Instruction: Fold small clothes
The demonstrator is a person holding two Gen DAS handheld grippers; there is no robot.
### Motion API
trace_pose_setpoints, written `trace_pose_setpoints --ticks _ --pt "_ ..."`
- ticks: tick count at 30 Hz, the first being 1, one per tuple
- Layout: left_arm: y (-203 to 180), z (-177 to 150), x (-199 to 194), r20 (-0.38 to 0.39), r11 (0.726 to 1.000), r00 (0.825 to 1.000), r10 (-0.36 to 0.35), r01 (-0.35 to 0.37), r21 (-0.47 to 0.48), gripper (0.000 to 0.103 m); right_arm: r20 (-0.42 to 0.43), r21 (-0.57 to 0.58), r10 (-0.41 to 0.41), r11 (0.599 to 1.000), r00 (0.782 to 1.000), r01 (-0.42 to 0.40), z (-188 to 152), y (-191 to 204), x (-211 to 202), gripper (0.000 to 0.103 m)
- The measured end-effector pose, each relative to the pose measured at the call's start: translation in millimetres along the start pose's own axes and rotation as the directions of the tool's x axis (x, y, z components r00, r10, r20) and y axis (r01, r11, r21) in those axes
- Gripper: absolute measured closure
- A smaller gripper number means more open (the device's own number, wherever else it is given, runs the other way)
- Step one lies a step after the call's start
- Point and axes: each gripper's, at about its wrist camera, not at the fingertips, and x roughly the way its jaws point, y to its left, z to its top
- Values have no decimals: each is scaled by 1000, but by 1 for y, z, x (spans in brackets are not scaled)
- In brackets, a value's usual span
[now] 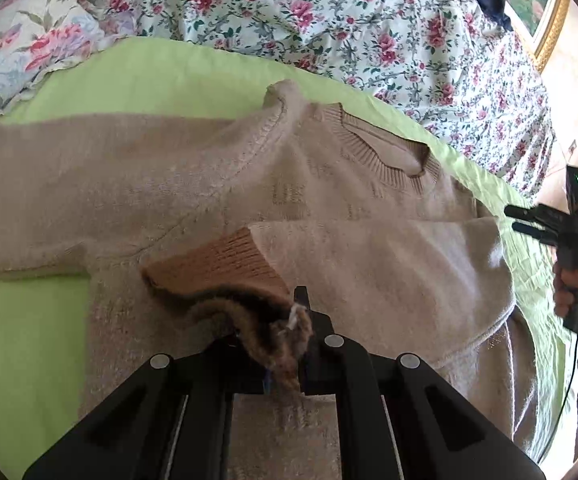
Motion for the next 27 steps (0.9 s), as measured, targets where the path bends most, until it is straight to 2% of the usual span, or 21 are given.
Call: trace_pose_setpoints --ticks 3,4,5,7,8,10,13,14,15,17,19,20,21,23,26,27 --pt "4 -1 -1 3 1000 1000 15 -15 -20 95 -66 -26 4 1000 998 -6 -13 12 25 28" --pt "6 -2 -1 -1 999 1000 14 -14 -29 95 -83 -33 -2 999 997 -1 -14 13 33 63" --pt "7 -2 0 -4 999 1000 14 -14 -34 95 -93 -30 -7 1000 996 4 -15 11 39 86" --pt "4 -1 -1 -7 999 1000 12 -12 -30 95 -42 8 -11 1000 999 11 -12 1 31 86" --pt "0 0 -3 1 1000 1000 5 -5 -19 95 1 29 -48 998 999 48 -10 -6 24 86" --pt "-11 2 -7 27 1000 1000 -11 10 20 95 22 73 -73 995 997 71 -11 -20 17 86" --pt "-19 3 3 3 998 1000 16 -17 53 95 22 138 -164 978 986 159 -7 -35 9 53" --pt "-18 2 7 -6 998 1000 26 -25 52 95 61 152 -139 980 988 129 -9 -32 -2 50" --pt "-17 1 10 -14 999 1000 28 -27 45 95 101 135 -78 989 992 64 -13 -24 -14 50" --pt "-9 0 8 -5 1000 1000 14 -14 14 95 134 72 8 997 991 -18 -23 -3 -30 47" --pt "-4 1 5 6 1000 1000 18 -18 -9 96 123 13 87 996 989 -90 -36 21 -32 39" --pt "-1 2 4 8 1000 1000 16 -15 -20 96 91 -4 137 991 986 -137 -44 28 -26 35" --pt "1 2 4 6 1000 1000 9 -9 -27 96 55 -11 133 991 990 -132 -55 32 -20 34" --pt "4 1 5 -3 999 1000 1 -1 -38 95 -19 -33 6 999 1000 -7 -66 28 3 35" --pt "10 -1 4 -35 999 999 -27 26 -44 93 10 3 -145 989 989 145 -76 6 3 34" --pt "11 -3 0 -32 999 999 -17 16 -31 92 9 35 -157 987 988 157 -76 -1 -2 34"
